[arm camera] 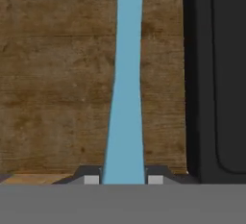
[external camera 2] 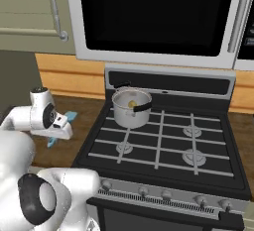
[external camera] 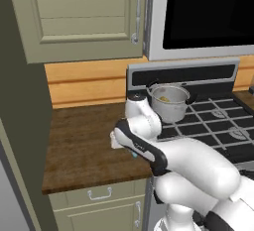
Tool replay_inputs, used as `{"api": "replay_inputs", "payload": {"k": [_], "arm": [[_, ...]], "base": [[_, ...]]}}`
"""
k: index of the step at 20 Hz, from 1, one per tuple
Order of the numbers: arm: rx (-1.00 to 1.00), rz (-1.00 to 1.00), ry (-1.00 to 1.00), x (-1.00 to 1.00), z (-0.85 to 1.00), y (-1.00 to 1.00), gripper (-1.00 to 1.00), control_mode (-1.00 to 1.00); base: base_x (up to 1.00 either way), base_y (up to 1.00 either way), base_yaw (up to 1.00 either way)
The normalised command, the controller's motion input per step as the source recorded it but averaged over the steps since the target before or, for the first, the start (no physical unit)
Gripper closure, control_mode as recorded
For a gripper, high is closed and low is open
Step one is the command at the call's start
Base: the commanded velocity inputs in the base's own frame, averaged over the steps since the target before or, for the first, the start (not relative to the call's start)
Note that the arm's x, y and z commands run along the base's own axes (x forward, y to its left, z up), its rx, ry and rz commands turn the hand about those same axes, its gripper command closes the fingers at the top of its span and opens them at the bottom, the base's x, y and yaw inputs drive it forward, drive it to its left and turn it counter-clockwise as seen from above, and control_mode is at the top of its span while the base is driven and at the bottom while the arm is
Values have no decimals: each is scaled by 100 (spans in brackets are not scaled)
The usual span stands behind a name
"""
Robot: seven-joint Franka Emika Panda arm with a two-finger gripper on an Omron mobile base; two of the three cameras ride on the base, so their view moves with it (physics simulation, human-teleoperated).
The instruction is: Put the potato and garlic in the pot. Retrieve the spatula and lightly stir the vegetables in the pot.
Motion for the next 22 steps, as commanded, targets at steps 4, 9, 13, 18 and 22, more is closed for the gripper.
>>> {"api": "replay_inputs", "payload": {"k": [4, 9, 13, 18, 22], "arm": [[50, -25, 8, -10, 100, -78, 100, -100], [63, -32, 16, -31, 100, -79, 100, -100], [68, -34, 13, -51, 100, -58, 100, -100], [71, -29, 18, -9, 100, -55, 100, -100], [74, -12, 15, 47, 100, -46, 100, -100]], "base": [[0, 0, 0], [0, 0, 0], [0, 0, 0], [0, 0, 0], [0, 0, 0]]}}
